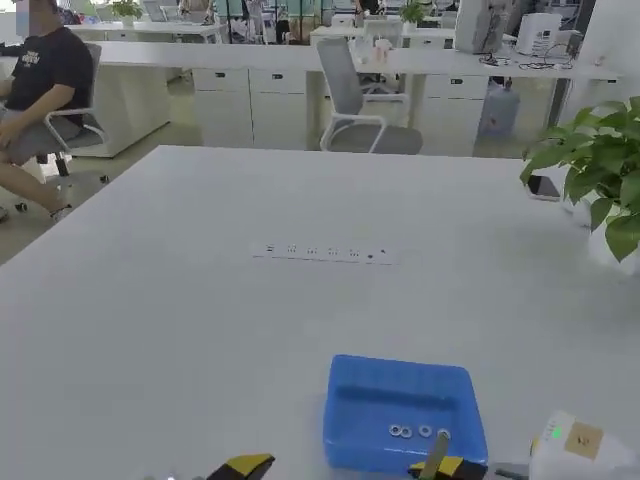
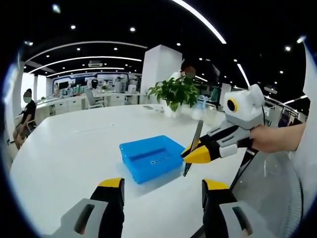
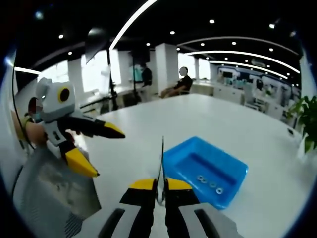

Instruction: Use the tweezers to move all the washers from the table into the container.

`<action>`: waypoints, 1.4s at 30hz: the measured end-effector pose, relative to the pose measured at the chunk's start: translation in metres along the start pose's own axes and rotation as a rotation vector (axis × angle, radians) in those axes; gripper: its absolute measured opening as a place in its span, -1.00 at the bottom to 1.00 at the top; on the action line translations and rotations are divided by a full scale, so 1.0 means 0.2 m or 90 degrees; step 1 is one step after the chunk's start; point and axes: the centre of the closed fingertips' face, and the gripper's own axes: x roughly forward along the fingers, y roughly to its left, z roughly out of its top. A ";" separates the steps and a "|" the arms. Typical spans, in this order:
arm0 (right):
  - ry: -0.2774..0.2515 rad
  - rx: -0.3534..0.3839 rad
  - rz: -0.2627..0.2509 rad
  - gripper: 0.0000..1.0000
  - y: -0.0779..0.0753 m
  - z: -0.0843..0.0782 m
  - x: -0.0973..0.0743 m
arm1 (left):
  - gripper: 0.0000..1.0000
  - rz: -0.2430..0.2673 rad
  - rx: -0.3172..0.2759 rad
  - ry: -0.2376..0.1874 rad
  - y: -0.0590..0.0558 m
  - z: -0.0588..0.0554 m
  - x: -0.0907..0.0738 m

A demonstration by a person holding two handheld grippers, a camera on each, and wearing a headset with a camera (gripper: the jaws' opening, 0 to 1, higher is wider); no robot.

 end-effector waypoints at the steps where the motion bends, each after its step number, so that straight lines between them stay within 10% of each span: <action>1: -0.001 0.000 -0.002 -0.93 0.00 0.01 -0.01 | 0.26 0.001 -0.001 -0.002 0.00 0.00 0.00; 16: -0.044 0.035 -0.105 -0.93 -0.05 0.14 -0.06 | 0.34 -0.018 0.018 -0.032 -0.04 0.04 -0.01; 29: -0.059 0.059 -0.131 -0.93 -0.05 0.22 0.02 | 0.69 0.024 0.038 -0.037 0.03 0.02 -0.03; 36: -0.063 0.062 -0.130 -0.93 -0.06 0.27 0.05 | 0.73 -0.019 0.128 -0.026 -0.05 0.01 -0.01; 42: -0.069 0.054 -0.125 -0.93 -0.09 0.31 0.05 | 0.76 -0.043 0.089 -0.035 -0.06 0.01 0.00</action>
